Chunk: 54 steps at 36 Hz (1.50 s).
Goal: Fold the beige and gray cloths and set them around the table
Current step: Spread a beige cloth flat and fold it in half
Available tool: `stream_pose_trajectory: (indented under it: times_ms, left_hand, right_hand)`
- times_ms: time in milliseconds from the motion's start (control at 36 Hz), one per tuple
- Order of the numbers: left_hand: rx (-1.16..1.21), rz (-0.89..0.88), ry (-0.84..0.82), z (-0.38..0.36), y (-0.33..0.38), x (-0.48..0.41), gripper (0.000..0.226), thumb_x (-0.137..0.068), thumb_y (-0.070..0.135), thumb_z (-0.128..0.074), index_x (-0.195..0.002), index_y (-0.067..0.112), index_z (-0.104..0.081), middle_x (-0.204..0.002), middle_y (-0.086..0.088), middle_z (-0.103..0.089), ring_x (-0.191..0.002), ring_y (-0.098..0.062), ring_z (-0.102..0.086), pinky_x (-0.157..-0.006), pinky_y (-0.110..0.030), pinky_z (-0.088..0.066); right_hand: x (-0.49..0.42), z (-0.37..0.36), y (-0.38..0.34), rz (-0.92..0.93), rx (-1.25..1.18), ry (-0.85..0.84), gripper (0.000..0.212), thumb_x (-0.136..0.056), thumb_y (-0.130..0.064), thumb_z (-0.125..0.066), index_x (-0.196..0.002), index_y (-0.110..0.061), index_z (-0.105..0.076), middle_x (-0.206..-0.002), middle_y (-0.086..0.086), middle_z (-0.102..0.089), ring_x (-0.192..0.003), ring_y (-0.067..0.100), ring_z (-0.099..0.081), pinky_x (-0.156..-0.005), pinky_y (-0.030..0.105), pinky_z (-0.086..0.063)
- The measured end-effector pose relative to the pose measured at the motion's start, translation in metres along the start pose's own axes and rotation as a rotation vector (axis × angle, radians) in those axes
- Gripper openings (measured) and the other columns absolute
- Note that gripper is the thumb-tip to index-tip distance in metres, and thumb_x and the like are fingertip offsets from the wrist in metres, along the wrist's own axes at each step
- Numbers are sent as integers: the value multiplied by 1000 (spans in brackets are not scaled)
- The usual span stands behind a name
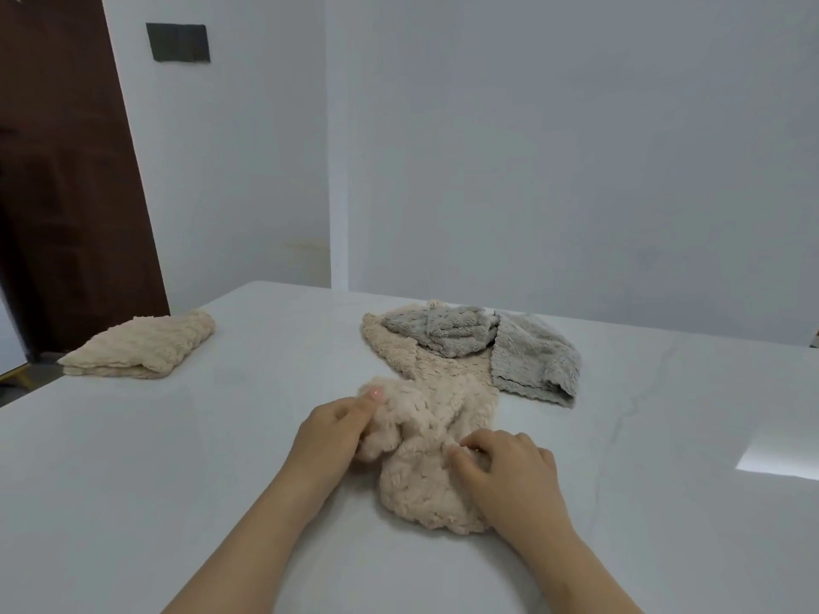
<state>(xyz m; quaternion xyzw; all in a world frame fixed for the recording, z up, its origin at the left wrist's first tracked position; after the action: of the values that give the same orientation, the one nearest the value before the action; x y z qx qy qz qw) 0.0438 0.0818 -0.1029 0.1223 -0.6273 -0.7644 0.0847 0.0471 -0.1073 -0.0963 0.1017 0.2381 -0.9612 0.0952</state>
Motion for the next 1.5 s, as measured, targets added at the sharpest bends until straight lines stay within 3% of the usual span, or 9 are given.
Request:
stream_pose_trajectory:
  times_ms: [111,306,556,861,1000,1111,1250,1389,1500]
  left_hand:
    - [-204,-8,88,12,-1,-2,45,-89,40,-52,-55,13,-42,-49,3,-47,-52,-16,-42,-56,-29,-31]
    - [-555,-151,179,14,18,2,12,-88,34,-56,-94,29,-47,-95,9,-57,-87,-14,-56,-74,-29,-44]
    - [-796,-26,-275,-56,13,-25,30,-92,33,-48,-121,25,-49,-130,-2,-51,-117,-20,-51,-96,-34,-43]
    - [-503,-259,21,-35,43,-18,15,-80,12,-65,-74,25,-61,-79,14,-56,-78,-4,-49,-58,-2,-32]
    - [-658,-143,112,5,24,-21,23,-80,9,-56,-63,25,-53,-87,1,-60,-77,-12,-52,-61,-20,-40]
    - [-693,43,100,29,11,-28,17,-79,19,-53,-66,29,-58,-99,0,-63,-96,-23,-57,-83,-35,-50]
    - [-459,-218,148,23,49,-20,8,-90,24,-51,-93,27,-59,-116,1,-54,-107,-14,-48,-91,-30,-37]
    - [-803,-131,-227,-30,9,-15,46,-84,53,-50,-126,34,-49,-137,8,-46,-126,-14,-42,-105,-33,-34]
    - [-1037,-137,-199,-37,-8,-12,62,-73,65,-38,-128,38,-45,-140,13,-42,-132,-14,-33,-110,-38,-22]
  right_hand:
    - [0,12,10,-85,-94,57,40,-95,-43,-36,-61,-23,-44,-55,-7,-47,-70,17,-50,-89,31,-38]
    - [0,6,21,-151,-2,42,35,-90,-36,-40,-124,-35,-45,-120,-5,-53,-116,18,-45,-97,34,-32]
    - [-1,-4,19,-97,23,-80,33,-92,-35,-38,-121,-31,-53,-121,-4,-55,-114,20,-42,-95,31,-34]
    - [-2,12,30,-154,-242,119,21,-85,-31,-50,-77,-25,-68,-85,-9,-67,-88,13,-56,-73,30,-47]
    - [-2,17,35,-163,-172,151,29,-90,-34,-43,-87,-21,-69,-91,-3,-67,-94,19,-55,-75,30,-46]
    - [-1,11,33,-156,-74,78,29,-90,-33,-41,-87,-20,-66,-90,-2,-67,-91,20,-55,-80,32,-48]
    - [-3,11,34,-162,-111,83,22,-89,-39,-41,-93,-26,-59,-93,-6,-67,-94,19,-57,-85,33,-45]
    - [-8,1,32,-152,-58,-3,45,-91,-52,-35,-134,-42,-32,-123,-1,-54,-118,22,-46,-96,36,-36]
    - [-15,-8,31,-151,83,-85,45,-89,-59,-32,-133,-48,-34,-137,-6,-43,-129,23,-30,-104,38,-23]
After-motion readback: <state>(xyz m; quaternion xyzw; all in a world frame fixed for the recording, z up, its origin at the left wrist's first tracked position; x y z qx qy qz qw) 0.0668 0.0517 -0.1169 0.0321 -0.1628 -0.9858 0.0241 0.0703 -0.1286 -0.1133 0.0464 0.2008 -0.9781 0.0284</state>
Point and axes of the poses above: each hand's wrist, its own x-axis away from the middle knuckle, its own z-axis out of the back of the hand, y = z × x, the point moved 8 cm from there along -x, towards the middle knuckle
